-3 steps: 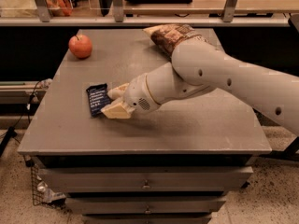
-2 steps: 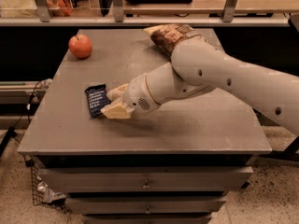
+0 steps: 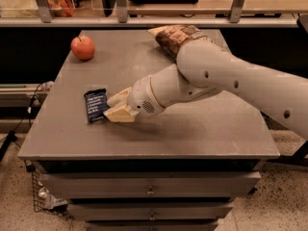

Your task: Move rxbar blueberry near brown chip bag

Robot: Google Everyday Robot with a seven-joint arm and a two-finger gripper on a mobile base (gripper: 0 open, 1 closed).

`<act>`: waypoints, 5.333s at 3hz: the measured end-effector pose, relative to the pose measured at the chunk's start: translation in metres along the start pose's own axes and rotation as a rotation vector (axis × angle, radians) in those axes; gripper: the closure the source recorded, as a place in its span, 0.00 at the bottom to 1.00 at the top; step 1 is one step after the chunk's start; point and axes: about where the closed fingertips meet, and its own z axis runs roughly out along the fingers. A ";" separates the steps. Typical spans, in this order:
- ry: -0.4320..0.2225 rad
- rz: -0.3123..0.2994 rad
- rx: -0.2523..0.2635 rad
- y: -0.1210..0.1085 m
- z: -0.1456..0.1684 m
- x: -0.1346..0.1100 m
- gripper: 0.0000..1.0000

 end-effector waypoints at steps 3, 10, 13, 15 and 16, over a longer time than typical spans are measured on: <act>-0.045 -0.154 0.096 -0.002 -0.032 -0.038 0.00; -0.295 -0.184 0.209 -0.054 0.009 -0.027 0.40; -0.272 -0.198 0.258 -0.058 -0.009 -0.041 1.00; -0.163 -0.278 0.327 -0.090 -0.060 -0.052 1.00; -0.078 -0.309 0.371 -0.134 -0.107 -0.035 1.00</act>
Offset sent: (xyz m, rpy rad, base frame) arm 0.0158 -0.0278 0.1386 0.0688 -0.5126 -0.0091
